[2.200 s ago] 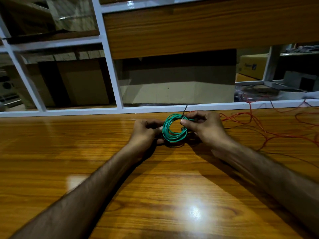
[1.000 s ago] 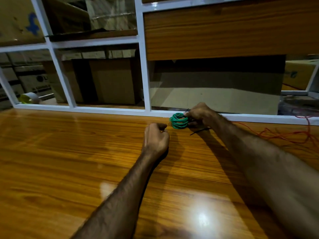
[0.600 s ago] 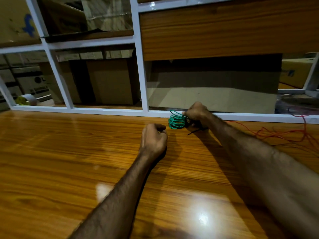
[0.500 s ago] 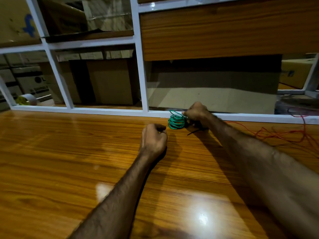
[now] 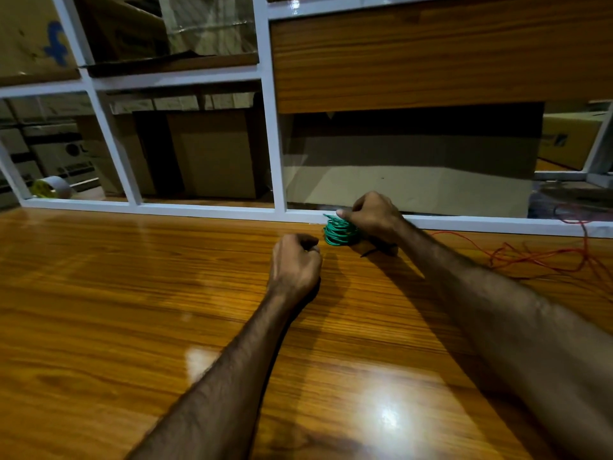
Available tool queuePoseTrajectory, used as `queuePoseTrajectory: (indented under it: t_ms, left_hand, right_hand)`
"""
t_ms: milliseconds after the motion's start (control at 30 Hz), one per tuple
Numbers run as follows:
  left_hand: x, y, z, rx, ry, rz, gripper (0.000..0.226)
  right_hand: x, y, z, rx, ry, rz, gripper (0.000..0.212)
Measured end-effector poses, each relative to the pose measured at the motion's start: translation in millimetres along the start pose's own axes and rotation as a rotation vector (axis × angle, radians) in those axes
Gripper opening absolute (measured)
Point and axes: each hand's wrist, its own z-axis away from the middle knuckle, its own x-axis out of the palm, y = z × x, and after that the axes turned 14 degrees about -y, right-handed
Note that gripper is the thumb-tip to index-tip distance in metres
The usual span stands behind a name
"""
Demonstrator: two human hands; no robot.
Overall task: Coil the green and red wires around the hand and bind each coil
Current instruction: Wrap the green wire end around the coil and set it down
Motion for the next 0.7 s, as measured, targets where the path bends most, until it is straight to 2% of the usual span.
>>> queuePoseTrajectory:
  t_ms: [133, 233, 400, 467, 700]
  left_hand:
    - [-1.4, -3.2, -6.4, 0.036, 0.030, -0.049, 0.048]
    - [-0.8, -3.0, -14.0, 0.044, -0.020, -0.118, 0.058]
    - [2.2, 7.4, -25.3, 0.095, -0.156, -0.448, 0.076]
    - [2.9, 6.9, -31.7, 0.080, -0.195, -0.509, 0.070]
    - [6.3, -7.9, -47.2, 0.089, -0.170, -0.531, 0.047]
  right_hand:
    - [4.0, 2.4, 13.5, -0.082, -0.063, 0.076, 0.055]
    - [4.9, 2.8, 19.5, -0.095, -0.071, 0.065, 0.054]
    - [6.3, 8.8, 24.1, -0.108, -0.107, -0.079, 0.052]
    - [8.1, 13.2, 23.4, -0.117, -0.124, -0.134, 0.054]
    - [4.3, 27.1, 18.4, -0.186, -0.136, -0.006, 0.068]
